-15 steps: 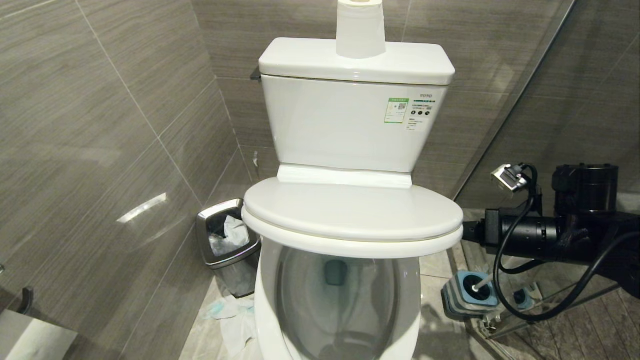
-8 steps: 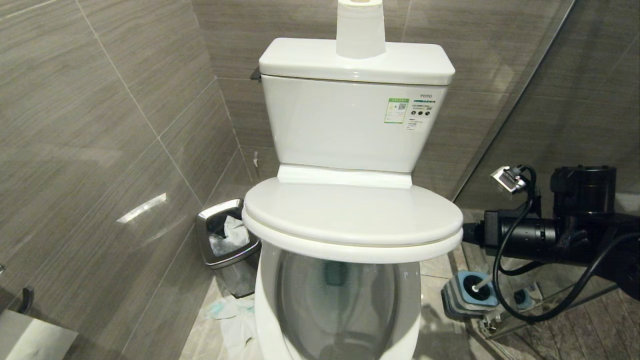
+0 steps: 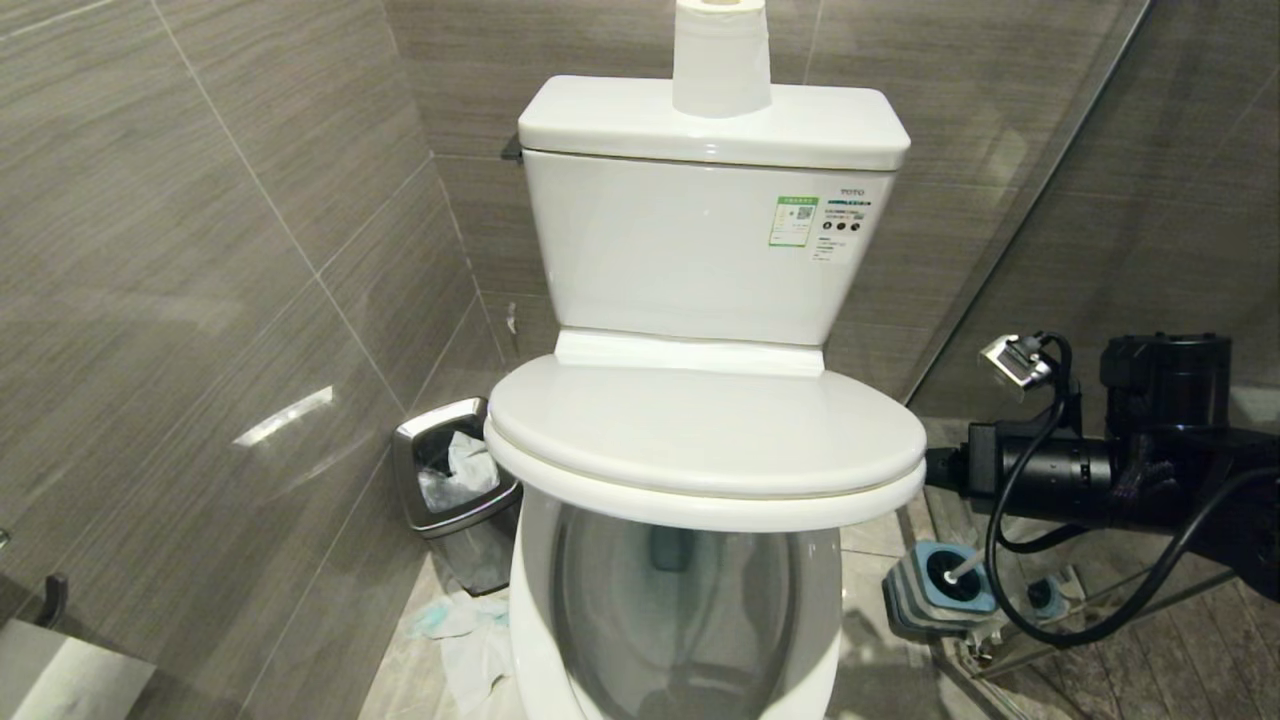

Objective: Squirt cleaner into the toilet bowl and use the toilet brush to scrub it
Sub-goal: Use the right hand to fully open the toilet lid

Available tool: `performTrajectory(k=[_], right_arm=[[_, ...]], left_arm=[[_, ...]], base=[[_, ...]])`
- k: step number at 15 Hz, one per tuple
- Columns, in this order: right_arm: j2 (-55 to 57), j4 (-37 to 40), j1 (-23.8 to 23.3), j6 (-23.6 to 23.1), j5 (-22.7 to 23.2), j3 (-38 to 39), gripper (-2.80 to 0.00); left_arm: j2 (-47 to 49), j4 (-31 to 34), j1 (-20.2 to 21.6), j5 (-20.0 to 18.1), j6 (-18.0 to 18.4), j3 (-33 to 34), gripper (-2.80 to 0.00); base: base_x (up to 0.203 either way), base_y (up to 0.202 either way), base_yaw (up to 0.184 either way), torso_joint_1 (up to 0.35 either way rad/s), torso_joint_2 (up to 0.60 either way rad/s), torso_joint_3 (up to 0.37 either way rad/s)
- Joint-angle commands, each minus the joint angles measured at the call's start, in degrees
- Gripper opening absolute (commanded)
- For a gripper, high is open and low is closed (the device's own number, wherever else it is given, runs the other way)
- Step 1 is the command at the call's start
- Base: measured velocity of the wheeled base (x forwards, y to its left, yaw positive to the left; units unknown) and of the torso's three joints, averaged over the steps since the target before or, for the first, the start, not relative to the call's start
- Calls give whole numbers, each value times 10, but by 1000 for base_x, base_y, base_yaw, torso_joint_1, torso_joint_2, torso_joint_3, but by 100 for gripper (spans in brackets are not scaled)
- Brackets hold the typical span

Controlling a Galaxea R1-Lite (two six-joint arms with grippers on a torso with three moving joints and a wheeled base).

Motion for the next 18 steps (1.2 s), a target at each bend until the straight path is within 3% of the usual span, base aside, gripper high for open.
performTrajectory(k=[1, 5, 9, 10, 14, 18], right_arm=[[2, -2, 0, 2, 3, 0, -280], [2, -2, 0, 2, 3, 0, -280], [-2, -2, 0, 2, 3, 2, -280], [-3, -2, -1, 2, 3, 2, -280], [-10, -2, -1, 2, 3, 6, -280], [-12, -2, -1, 2, 3, 7, -280]], left_arm=[[-3, 2, 26, -2, 0, 2, -280], [-61, 3, 26, -6, 13, 52, -280], [-153, 25, 26, 0, 71, 133, -280], [-158, 23, 26, 15, 92, 148, -280], [-159, 7, 26, 148, 172, 189, -280], [-159, -93, 26, 185, 228, 264, -280]], base=[[0, 0, 0, 0, 0, 0], [0, 0, 0, 0, 0, 0], [0, 0, 0, 0, 0, 0], [0, 0, 0, 0, 0, 0], [0, 0, 0, 0, 0, 0], [0, 0, 0, 0, 0, 0]])
